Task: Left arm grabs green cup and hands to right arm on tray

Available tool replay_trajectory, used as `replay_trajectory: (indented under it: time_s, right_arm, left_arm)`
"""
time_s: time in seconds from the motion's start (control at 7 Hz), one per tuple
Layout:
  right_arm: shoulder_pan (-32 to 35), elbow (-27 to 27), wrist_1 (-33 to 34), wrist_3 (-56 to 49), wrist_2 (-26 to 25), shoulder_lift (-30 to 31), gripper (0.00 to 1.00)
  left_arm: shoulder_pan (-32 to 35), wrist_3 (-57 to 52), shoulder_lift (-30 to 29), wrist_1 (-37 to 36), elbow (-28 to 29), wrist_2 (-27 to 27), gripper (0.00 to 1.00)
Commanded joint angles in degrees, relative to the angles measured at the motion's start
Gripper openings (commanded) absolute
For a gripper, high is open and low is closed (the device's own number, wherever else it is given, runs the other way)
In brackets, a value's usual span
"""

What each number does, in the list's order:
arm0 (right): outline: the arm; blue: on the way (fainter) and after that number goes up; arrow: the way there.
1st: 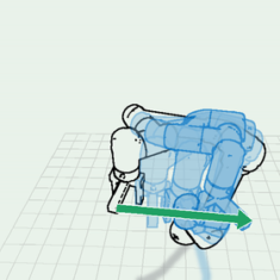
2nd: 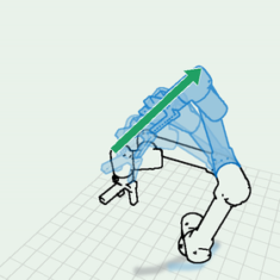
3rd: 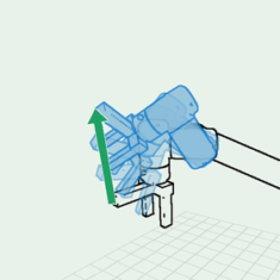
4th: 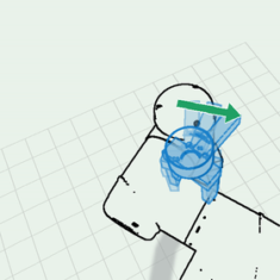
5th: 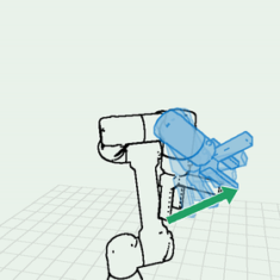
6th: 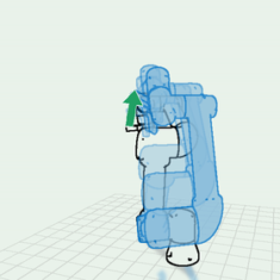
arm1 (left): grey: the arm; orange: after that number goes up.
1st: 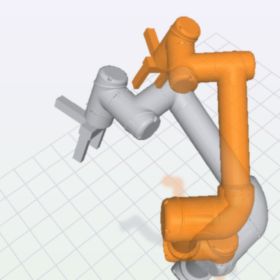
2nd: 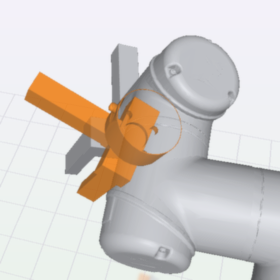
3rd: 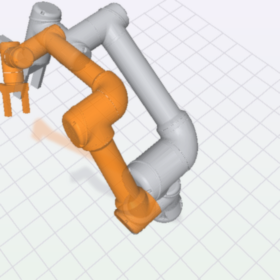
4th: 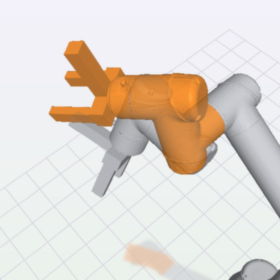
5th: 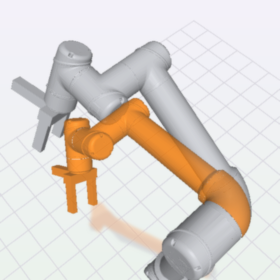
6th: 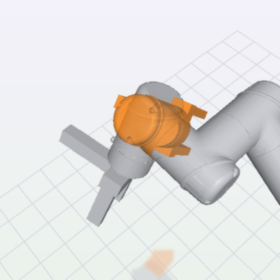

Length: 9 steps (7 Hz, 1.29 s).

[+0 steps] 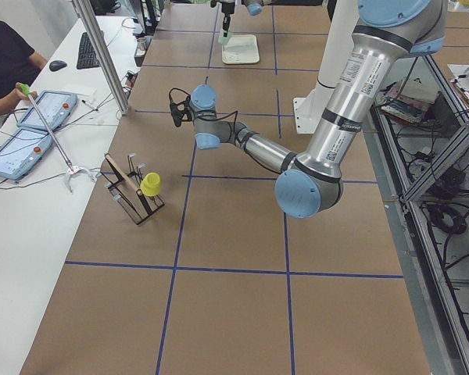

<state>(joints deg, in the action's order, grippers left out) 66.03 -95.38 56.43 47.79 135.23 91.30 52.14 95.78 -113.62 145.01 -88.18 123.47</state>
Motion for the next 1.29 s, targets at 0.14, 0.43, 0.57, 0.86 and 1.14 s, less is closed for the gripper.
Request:
replay_trajectory:
  time_s: [0.14,0.43,0.57,0.86,1.14]
  right_arm:
    - [-3.51,-7.1,24.65,-18.75,-1.27,0.02,0.0]
    - [-6.34,-8.85,30.39,-20.79,-1.63,-0.07,0.0]
    - [-7.4,-8.77,31.36,-21.77,-1.81,-0.07,0.0]
    - [-8.19,-8.77,33.3,-21.86,-4.26,-0.51,0.0]
    - [-8.9,-8.59,33.39,-21.78,-4.88,-1.21,0.12]
  left_arm:
    - [1.99,-6.03,1.46,-4.91,-0.58,-0.15,1.0]
    - [2.36,-6.92,3.74,-4.91,-2.24,-0.5,1.0]
    - [2.36,-6.92,3.93,-4.91,-2.34,-0.59,1.0]
    - [2.27,-6.92,4.81,-4.91,-3.13,-0.68,1.0]
    - [2.18,-6.92,4.99,-4.91,-3.22,-0.77,1.0]
